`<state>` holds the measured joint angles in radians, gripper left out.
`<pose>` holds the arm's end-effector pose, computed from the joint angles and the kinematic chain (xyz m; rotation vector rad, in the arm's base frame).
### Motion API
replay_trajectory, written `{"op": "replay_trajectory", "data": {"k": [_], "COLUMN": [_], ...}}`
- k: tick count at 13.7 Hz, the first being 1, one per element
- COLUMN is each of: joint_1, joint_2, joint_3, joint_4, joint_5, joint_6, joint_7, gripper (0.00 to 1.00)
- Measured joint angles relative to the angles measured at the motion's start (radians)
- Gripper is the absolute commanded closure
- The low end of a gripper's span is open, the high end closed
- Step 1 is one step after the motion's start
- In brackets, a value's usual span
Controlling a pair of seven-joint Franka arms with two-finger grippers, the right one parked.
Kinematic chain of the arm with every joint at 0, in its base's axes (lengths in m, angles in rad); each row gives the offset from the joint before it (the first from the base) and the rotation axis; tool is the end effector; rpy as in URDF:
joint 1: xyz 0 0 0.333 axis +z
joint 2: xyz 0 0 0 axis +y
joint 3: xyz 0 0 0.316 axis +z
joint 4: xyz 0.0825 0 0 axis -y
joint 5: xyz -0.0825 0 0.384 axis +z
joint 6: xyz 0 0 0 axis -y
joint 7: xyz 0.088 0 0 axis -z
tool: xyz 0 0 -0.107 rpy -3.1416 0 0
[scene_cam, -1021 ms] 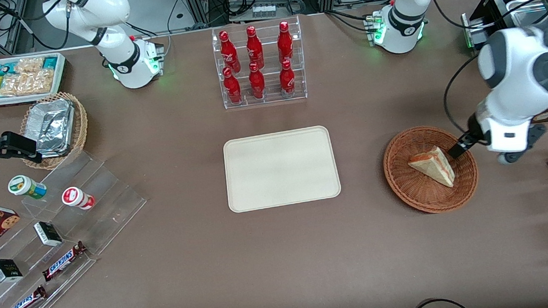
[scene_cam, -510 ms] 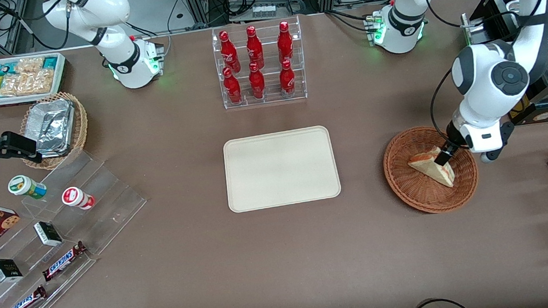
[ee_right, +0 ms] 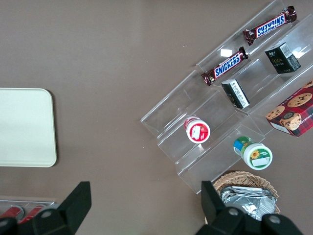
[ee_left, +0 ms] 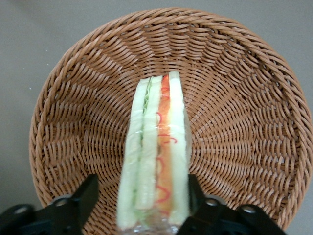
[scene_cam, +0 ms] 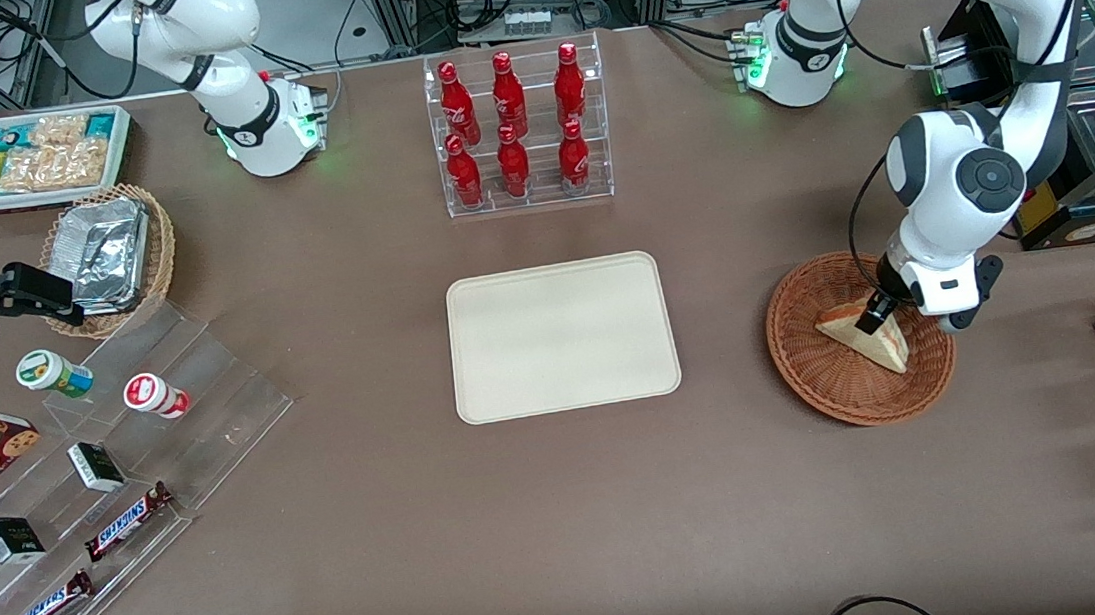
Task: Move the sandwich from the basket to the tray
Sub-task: 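Lower the left gripper and close it on the sandwich's crust edge, then lift the sandwich and carry it with the left gripper over the tray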
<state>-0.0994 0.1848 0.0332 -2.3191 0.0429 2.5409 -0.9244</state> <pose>0.5248 -0.0352 0.2654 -2.8699 -1.2518 -0.0740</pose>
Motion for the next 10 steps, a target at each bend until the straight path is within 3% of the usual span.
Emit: {"op": "replay_trajectory", "data": {"k": [5, 10], "joint_1": [0.000, -0.060], "joint_2": [-0.001, -0.027], "joint_3": [0.000, -0.009], "joint_4": [0.041, 0.317], "joint_5": [0.000, 0.002], "joint_6": [-0.011, -0.491], "joint_7": [-0.026, 0.013], "gripper": [1.00, 1.00]}}
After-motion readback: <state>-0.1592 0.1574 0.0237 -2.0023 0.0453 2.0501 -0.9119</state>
